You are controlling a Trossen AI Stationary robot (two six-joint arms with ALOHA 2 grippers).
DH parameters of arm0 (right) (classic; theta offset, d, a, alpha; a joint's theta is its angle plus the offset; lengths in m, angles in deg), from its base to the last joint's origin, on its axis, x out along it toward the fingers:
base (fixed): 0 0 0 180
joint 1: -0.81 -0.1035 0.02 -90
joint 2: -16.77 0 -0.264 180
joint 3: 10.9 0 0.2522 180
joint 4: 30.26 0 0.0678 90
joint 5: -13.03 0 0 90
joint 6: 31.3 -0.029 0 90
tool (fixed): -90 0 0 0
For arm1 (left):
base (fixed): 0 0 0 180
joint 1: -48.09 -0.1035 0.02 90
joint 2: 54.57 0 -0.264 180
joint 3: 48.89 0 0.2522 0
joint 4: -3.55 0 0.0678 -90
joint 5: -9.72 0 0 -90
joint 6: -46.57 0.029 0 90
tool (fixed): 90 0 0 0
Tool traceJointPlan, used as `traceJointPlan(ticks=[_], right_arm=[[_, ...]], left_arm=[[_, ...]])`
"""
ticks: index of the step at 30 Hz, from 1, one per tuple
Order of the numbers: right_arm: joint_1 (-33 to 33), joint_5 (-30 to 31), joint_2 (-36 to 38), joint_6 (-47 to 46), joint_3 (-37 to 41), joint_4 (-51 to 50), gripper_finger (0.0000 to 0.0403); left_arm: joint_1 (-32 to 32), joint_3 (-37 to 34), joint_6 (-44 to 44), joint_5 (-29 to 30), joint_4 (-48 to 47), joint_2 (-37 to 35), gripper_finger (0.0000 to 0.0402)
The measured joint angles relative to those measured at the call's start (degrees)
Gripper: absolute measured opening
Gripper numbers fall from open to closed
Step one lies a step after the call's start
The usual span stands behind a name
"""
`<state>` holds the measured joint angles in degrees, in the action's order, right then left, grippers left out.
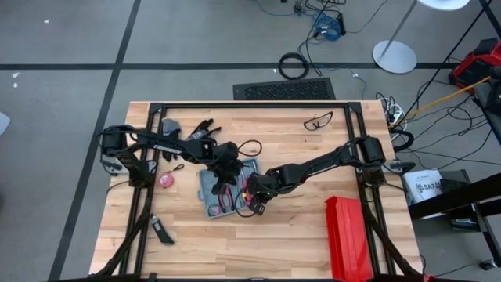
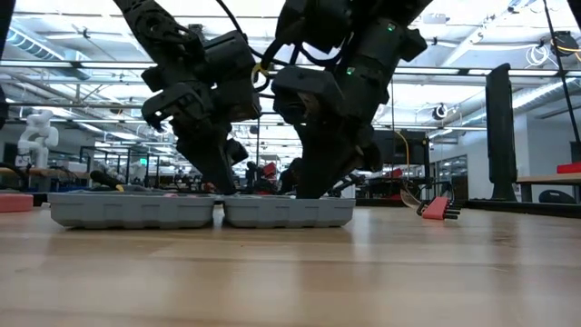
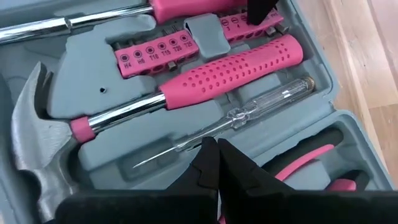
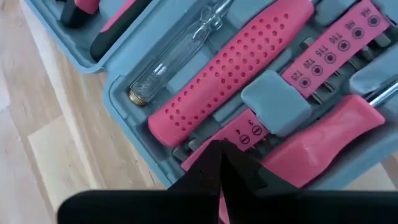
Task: Prefit tool cases
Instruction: Put the red terminal block into the gray prefit tools case
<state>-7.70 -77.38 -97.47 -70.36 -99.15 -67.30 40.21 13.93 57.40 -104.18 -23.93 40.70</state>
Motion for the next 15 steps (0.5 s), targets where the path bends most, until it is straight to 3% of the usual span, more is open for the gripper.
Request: traceJointPlan(ticks=[8, 15], right_arm=[[0.3, 0.0, -2.4, -0.3, -0.2, 0.2, 0.0], [0.1, 3.0, 0.5, 1.0, -1.9, -2.3, 0.0]], left_arm=[[0.2, 0.0, 0.0, 0.0, 2.5, 0.1, 0.0], [0.5, 0.0, -0.2, 0.0, 2.4, 0.1, 0.0]])
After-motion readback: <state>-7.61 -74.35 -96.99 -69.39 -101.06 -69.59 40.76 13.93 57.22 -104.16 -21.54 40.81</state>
